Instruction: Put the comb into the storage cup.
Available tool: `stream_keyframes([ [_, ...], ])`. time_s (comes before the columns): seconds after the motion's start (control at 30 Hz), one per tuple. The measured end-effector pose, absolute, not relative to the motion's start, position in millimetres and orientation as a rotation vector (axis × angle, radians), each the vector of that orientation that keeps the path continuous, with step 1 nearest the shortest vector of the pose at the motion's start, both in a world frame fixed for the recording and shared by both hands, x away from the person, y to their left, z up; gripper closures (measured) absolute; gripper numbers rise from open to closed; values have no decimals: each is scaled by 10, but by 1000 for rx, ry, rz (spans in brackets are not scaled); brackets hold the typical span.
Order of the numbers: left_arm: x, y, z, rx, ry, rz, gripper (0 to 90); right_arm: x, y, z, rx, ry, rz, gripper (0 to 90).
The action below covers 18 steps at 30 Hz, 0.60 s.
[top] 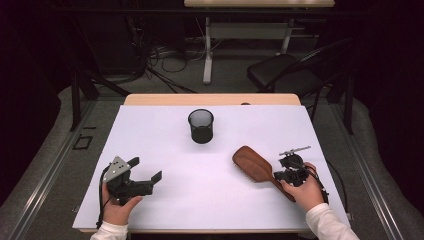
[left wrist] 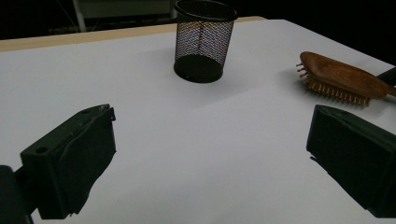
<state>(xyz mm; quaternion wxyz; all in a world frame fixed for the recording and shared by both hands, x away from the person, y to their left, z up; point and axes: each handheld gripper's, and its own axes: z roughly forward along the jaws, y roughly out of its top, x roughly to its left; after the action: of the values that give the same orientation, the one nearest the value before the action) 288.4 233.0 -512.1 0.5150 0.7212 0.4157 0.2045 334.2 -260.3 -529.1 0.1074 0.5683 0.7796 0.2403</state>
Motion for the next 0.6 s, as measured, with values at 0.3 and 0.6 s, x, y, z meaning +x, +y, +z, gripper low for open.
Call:
stream_keyframes([
  [0.3,2884,2328,-5121,1734,998,490,13,3225,-2675,-5288,1691,2291,720,889],
  [0.6,2883,2319,-5124,1736,1000,491,13,3133,-2698,-5338,1698,2297,744,889],
])
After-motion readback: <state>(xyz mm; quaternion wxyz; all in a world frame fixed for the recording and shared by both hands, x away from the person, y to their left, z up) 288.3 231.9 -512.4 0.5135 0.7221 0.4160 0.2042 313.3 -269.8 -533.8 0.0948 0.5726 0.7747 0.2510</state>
